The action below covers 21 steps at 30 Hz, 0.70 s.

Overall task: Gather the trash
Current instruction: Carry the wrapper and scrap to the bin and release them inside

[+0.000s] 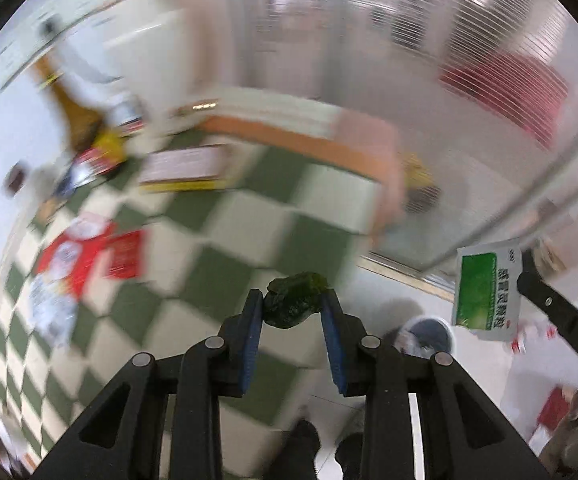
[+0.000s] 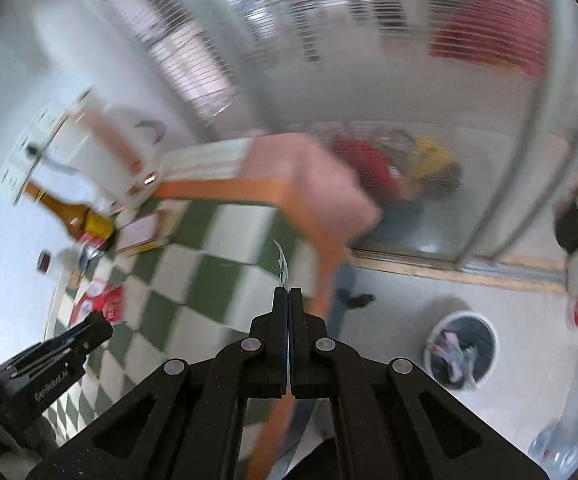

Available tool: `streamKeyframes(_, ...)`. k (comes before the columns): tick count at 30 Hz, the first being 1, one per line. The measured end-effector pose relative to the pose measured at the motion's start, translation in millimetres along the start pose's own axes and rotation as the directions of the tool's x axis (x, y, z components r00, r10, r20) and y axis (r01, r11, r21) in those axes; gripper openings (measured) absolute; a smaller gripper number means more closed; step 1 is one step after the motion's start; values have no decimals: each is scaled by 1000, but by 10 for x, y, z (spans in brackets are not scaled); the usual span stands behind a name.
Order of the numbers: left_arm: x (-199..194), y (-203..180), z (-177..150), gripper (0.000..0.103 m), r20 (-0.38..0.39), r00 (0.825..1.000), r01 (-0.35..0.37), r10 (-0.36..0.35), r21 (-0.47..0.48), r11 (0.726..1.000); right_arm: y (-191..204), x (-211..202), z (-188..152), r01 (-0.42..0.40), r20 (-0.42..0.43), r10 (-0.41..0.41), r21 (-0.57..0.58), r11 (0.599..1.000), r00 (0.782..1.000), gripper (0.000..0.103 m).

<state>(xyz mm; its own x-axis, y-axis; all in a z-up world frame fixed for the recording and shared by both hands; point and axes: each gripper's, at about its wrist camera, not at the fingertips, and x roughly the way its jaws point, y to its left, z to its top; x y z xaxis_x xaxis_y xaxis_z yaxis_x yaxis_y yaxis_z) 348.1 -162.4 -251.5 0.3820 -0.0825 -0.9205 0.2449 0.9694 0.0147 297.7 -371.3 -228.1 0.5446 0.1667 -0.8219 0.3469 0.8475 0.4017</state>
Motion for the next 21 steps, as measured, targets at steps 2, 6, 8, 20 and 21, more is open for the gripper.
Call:
streamKeyframes(2, 104, -522, -12, 26, -27, 998, 54, -52, 77, 996, -454, -131, -67, 35, 9, -35, 67, 997, 999, 0)
streamKeyframes(6, 448, -1396, -136, 26, -120, 985, 148, -128, 182, 972, -1437, -263, -301, 104, 0, -107, 218, 970, 994, 0)
streamKeyframes(8, 710, -1846, -261, 26, -172, 975, 180, -143, 226, 957, -1870, -249, -442, 134, -9, -137, 275, 952, 991, 0)
streamKeyframes(20, 3290, -3545, -1438, 26, -489, 869, 265, -76, 330, 906, -4269, 1412, -1662, 202, -180, -125, 519, 831, 976, 0)
streamKeyframes(21, 3494, -3637, -1522, 26, -504, 861, 269, -70, 334, 903, -4425, 1601, -1746, 200, -183, -119, 526, 827, 976, 0)
